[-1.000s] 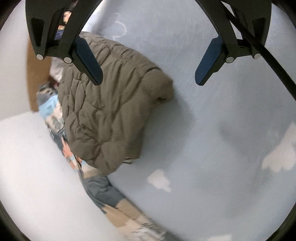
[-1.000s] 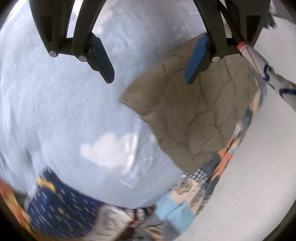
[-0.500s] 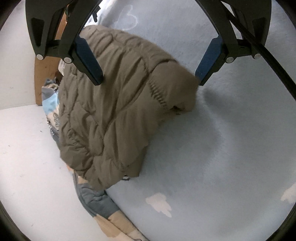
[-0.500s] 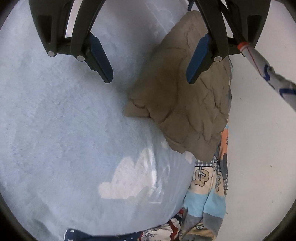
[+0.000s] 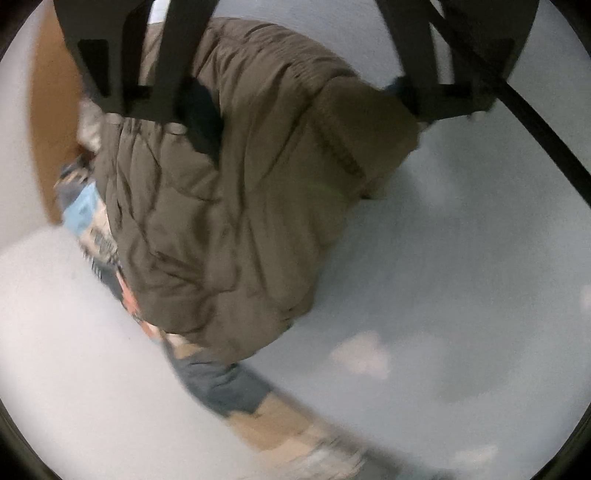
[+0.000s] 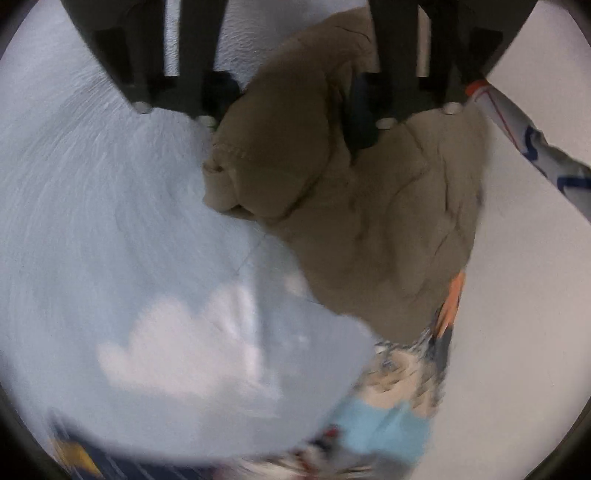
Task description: Fold large clothes
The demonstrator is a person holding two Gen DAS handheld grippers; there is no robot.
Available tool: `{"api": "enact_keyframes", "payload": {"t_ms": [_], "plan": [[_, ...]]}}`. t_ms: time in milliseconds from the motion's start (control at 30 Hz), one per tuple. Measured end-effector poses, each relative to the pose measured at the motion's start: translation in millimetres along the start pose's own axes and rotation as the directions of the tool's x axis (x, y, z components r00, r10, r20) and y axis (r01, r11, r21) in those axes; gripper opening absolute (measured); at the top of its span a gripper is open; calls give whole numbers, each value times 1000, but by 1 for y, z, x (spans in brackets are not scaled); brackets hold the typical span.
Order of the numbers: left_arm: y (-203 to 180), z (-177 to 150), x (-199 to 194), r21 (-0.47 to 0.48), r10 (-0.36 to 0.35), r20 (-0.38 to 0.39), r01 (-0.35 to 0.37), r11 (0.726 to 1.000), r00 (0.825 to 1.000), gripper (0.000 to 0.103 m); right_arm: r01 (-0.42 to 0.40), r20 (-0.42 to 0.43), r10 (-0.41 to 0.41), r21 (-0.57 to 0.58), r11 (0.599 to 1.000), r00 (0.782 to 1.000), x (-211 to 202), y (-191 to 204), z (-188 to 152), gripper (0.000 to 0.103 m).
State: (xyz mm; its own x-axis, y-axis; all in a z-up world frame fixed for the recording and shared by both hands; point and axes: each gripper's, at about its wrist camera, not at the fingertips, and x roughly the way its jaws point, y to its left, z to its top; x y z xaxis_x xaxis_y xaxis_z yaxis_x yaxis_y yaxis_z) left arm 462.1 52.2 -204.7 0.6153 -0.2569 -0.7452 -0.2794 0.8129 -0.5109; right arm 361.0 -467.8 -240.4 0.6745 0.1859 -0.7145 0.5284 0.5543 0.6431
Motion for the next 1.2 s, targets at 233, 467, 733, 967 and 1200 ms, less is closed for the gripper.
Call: {"api": "enact_keyframes", "payload": {"t_ms": [233,467,733,967,1200], "plan": [[-44,-12,-39,191,73,124,-96,977,990,49,125,113,-98,-263,957,989,-33,51,-15,34],[-34,-26,-79,198,62,107,-83,977,992,49,150,162,-95,-369,917,982,-82,68,-40,34],[-4,-76,-125,192,55,62,-66,979,997,50,127,149,-76,-365,923,986,-140,45,-83,34],[42,-96,-120,59,26,-55,-23,998,998,64,58,12,-57,-168,984,998,-142,-24,-107,34],[105,-91,-137,-231,-101,-111,73,970,989,70,24,-85,-19,55,998,996,-143,-73,-103,69]]}}
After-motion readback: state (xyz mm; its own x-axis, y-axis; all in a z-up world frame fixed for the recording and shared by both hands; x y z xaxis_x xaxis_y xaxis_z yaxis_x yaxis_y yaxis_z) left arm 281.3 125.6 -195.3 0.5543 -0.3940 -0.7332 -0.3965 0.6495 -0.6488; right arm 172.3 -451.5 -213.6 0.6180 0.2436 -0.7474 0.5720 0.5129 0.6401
